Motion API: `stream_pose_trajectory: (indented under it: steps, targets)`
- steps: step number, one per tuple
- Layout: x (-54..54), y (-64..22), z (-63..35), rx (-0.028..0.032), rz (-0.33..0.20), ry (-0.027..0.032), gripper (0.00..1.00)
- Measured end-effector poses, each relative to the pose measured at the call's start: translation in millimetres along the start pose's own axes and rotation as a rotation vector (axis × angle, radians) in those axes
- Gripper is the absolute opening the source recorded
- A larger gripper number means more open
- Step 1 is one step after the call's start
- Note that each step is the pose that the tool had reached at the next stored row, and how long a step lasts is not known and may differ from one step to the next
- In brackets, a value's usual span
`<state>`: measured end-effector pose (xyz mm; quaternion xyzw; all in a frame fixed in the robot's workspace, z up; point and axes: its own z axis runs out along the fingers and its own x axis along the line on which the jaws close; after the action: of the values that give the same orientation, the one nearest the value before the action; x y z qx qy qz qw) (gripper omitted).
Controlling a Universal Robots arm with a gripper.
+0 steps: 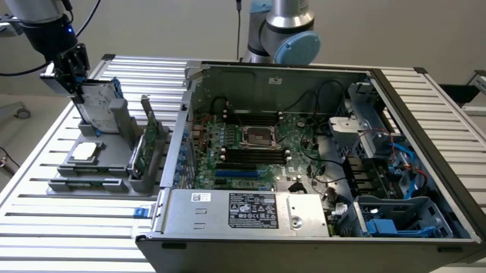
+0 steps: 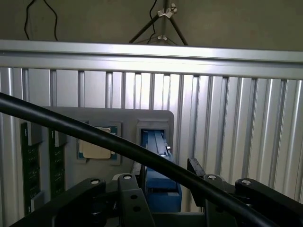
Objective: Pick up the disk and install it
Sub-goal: 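Pick up the disk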
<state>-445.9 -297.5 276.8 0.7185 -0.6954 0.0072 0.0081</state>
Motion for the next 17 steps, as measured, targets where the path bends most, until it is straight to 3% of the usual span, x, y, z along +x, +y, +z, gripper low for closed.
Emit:
stream_pose_trajectory:
  steps: [10, 12, 17]
  targets:
    - [0.2, -0.9, -0.1, -0.0002, 0.000, 0.0001, 0.48]
    - [0.2, -1.0, 0.0, -0.0001, 0.000, 0.0000, 0.35]
    - [1.5, -1.0, 0.0, -0.0001, 0.000, 0.0000, 0.33]
